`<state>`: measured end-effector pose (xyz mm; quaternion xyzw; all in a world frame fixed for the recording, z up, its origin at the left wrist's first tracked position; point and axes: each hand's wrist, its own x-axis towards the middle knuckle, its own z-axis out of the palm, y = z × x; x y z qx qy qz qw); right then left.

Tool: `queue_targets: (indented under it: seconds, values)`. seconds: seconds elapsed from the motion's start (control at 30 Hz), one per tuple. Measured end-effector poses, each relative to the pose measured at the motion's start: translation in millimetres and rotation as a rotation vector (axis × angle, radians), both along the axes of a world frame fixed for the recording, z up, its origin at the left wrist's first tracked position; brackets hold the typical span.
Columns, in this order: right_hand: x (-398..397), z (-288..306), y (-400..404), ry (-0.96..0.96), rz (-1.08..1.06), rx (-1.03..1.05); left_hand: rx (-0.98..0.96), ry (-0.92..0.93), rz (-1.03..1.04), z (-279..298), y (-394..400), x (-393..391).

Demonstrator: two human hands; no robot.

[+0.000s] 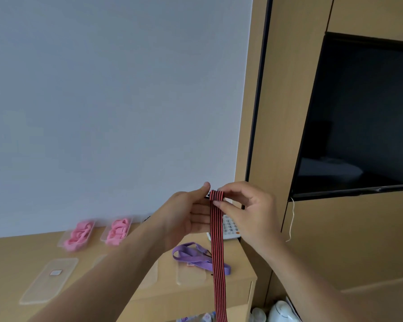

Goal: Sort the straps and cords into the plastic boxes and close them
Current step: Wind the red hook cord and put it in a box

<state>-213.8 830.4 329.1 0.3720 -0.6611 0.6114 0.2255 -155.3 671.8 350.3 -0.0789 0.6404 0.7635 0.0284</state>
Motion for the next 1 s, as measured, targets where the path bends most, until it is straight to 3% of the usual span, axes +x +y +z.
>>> queue_targets:
  seconds: [0.17, 0.63, 0.7, 0.8, 0.9, 1.0]
  values:
    - [3, -9, -2, 0.242, -0.064, 0.019, 0.11, 0.048, -0.008, 3, -2, -4]
    - [6, -18, -1, 0.298, -0.043, 0.034, 0.066, 0.17, 0.04, 1, -8, -6]
    - [8, -18, -1, 0.223, -0.048, 0.014, 0.064, 0.195, 0.068, 0, -9, -6]
    - [9, -14, -4, -0.168, 0.011, -0.06, 0.038, 0.261, 0.126, 1, -10, -5]
    - [4, -8, -4, -0.482, 0.219, 0.006, -0.04, 0.336, 0.162, 3, -10, -4]
    - [3, -4, -3, -0.491, 0.29, 0.041, -0.126, 0.396, 0.164, 3, -9, -2]
